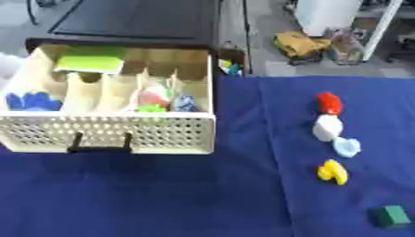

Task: Pick up objects from table and place into drawer.

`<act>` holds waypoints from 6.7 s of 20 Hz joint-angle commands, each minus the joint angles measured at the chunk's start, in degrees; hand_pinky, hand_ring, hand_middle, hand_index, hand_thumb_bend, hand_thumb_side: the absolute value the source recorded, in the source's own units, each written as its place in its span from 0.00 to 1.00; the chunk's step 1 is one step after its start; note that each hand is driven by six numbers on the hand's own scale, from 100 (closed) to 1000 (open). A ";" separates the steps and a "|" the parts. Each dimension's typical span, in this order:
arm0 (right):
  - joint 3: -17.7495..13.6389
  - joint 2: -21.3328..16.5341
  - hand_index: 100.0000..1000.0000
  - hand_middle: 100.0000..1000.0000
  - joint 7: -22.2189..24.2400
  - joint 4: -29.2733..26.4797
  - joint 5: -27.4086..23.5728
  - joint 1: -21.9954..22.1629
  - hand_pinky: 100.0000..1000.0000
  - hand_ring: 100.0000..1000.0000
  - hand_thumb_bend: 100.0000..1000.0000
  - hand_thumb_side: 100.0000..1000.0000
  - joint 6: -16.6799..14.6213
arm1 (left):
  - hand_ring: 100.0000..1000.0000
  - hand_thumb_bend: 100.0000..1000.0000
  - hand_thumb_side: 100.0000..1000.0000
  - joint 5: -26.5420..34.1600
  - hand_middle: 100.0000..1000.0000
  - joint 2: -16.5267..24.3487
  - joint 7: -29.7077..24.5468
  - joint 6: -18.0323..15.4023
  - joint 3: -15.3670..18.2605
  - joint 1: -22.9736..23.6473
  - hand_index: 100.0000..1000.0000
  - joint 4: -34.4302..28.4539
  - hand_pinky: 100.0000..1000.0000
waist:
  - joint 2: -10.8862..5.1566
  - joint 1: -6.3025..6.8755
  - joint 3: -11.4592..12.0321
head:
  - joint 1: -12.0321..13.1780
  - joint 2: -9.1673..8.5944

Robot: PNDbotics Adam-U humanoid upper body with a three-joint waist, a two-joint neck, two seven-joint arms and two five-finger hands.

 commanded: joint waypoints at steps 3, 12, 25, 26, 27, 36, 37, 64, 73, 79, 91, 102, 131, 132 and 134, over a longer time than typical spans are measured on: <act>-0.03 -1.43 0.65 0.57 -4.44 -0.87 -0.30 -1.22 0.59 0.66 0.14 0.88 -4.53 | 0.54 0.18 0.94 -0.17 0.59 0.79 0.11 0.10 0.27 -0.72 0.79 -0.75 0.37 | -0.90 0.06 -0.08 | -1.66 0.74; 2.63 -11.65 0.66 0.59 2.94 -0.87 -4.64 -6.39 0.60 0.69 0.21 0.97 1.82 | 0.54 0.18 0.94 0.30 0.59 1.10 -0.09 0.13 0.02 -0.07 0.79 -0.75 0.37 | -1.99 0.38 -0.22 | -4.23 2.15; 8.47 -26.79 0.60 0.56 25.07 -0.87 -7.86 -17.99 0.62 0.71 0.45 1.00 21.14 | 0.54 0.19 0.94 0.72 0.59 1.14 -0.84 -0.22 -0.45 1.28 0.79 -0.75 0.36 | -3.08 1.29 0.08 | -3.56 3.20; 8.95 -27.77 0.60 0.55 26.90 -0.87 -7.93 -18.59 0.62 0.71 0.48 1.00 22.05 | 0.54 0.19 0.94 0.73 0.59 1.15 -0.89 -0.22 -0.49 1.34 0.79 -0.75 0.36 | -3.12 1.29 0.09 | -3.50 3.28; 9.44 -28.79 0.59 0.55 28.79 -0.84 -7.89 -19.16 0.62 0.71 0.50 1.00 22.97 | 0.54 0.19 0.94 0.73 0.59 1.18 -0.96 -0.21 -0.54 1.40 0.79 -0.75 0.36 | -3.17 1.28 0.10 | -3.47 3.37; 13.32 -35.03 0.62 0.55 44.53 5.41 -6.93 -24.69 0.63 0.73 0.62 0.97 26.19 | 0.54 0.19 0.94 0.92 0.59 1.64 -1.25 -0.05 -0.83 1.92 0.79 -0.75 0.36 | -3.94 0.76 0.30 | -3.62 3.88; 13.80 -35.52 0.62 0.56 45.95 6.67 -6.52 -25.32 0.63 0.73 0.62 0.96 25.98 | 0.54 0.19 0.94 0.94 0.59 1.71 -1.28 -0.03 -0.86 1.97 0.79 -0.75 0.36 | -4.02 0.68 0.36 | -3.62 3.91; 24.14 -36.89 1.00 0.71 83.53 32.21 1.74 -33.56 0.68 0.78 0.49 0.60 9.98 | 0.54 0.19 0.94 1.30 0.59 2.51 -2.03 0.11 -1.43 2.48 0.79 -0.75 0.36 | -4.60 0.00 0.35 | -4.65 3.66; 21.03 -42.10 1.00 0.69 94.35 24.33 -6.83 -27.07 0.69 0.78 0.45 0.51 9.23 | 0.54 0.19 0.95 1.28 0.59 2.49 -1.96 -0.04 -1.39 2.32 0.79 -0.75 0.36 | -4.36 0.19 0.09 | -4.67 3.10; 18.62 -46.35 1.00 0.62 95.60 18.16 -10.58 -19.79 0.69 0.77 0.43 0.44 10.28 | 0.54 0.19 0.95 1.27 0.59 2.42 -1.88 -0.20 -1.31 2.13 0.79 -0.75 0.36 | -3.97 0.36 -0.14 | -4.63 2.64; 15.02 -50.26 1.00 0.63 98.01 9.85 -13.07 -7.41 0.72 0.77 0.39 0.23 12.11 | 0.54 0.19 0.94 1.12 0.59 2.19 -1.64 -0.17 -1.15 1.58 0.79 -0.75 0.36 | -3.29 0.39 -0.63 | -4.29 2.01; 16.05 -51.06 1.00 0.63 98.02 8.86 -13.10 -2.91 0.75 0.78 0.30 0.15 13.44 | 0.54 0.18 0.94 1.08 0.59 2.11 -1.51 -0.17 -1.12 1.29 0.79 -0.75 0.36 | -2.98 0.38 -0.89 | -4.43 1.80; 15.40 -49.43 0.91 0.69 96.88 5.91 -8.19 4.84 0.73 0.83 0.42 0.25 21.43 | 0.54 0.18 0.94 0.72 0.59 1.91 -1.35 -0.16 -0.99 0.91 0.79 -0.75 0.35 | -2.25 0.33 -1.39 | -4.44 1.71; 15.49 -49.38 0.91 0.69 96.76 5.87 -7.96 4.88 0.73 0.83 0.42 0.25 21.58 | 0.54 0.18 0.94 0.72 0.59 1.91 -1.35 -0.16 -0.99 0.90 0.79 -0.75 0.35 | -2.25 0.34 -1.38 | -4.44 1.72; 15.70 -49.16 0.86 0.68 96.71 5.98 -7.60 5.21 0.73 0.82 0.42 0.25 21.95 | 0.54 0.18 0.94 0.73 0.59 1.87 -1.34 -0.17 -0.98 0.86 0.79 -0.75 0.35 | -2.17 0.33 -1.26 | -4.48 1.70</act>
